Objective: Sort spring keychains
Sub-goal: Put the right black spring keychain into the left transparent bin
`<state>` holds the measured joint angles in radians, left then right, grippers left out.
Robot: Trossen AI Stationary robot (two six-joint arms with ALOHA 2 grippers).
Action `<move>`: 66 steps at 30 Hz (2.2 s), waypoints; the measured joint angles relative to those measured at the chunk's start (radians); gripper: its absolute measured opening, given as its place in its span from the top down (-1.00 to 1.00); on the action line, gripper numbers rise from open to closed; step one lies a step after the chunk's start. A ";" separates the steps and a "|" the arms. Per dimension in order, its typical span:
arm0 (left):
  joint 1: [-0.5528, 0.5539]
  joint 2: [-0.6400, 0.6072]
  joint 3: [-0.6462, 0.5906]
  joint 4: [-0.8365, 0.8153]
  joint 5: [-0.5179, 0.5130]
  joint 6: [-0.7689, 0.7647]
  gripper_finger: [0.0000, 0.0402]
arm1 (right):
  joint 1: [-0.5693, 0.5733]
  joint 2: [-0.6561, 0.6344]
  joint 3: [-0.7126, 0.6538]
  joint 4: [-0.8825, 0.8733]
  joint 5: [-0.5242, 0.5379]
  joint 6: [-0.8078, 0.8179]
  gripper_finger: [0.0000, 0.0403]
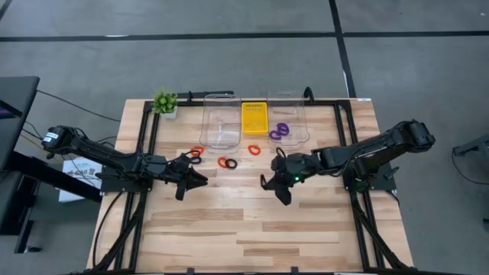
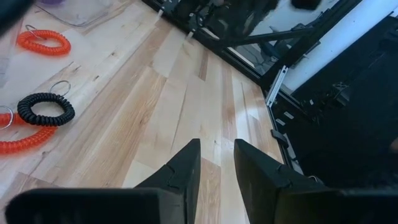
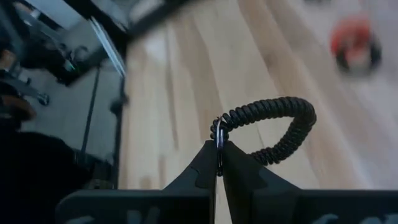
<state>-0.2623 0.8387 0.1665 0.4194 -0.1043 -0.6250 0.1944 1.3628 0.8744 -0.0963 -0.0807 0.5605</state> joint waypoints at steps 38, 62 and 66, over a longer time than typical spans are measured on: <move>0.129 0.000 0.036 0.558 -0.019 0.134 0.53 | 0.000 -0.001 0.282 0.035 0.132 -0.272 0.97; 0.256 0.325 0.465 0.495 0.365 0.256 0.53 | 0.037 0.000 0.282 0.232 -0.006 -0.285 0.97; 0.270 0.384 0.515 0.493 0.399 0.143 0.53 | 0.037 0.000 0.282 0.270 -0.033 -0.298 0.97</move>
<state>0.0081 1.2226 0.6813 0.9125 0.2948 -0.4820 0.2314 1.3628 1.1561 0.1737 -0.1139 0.2620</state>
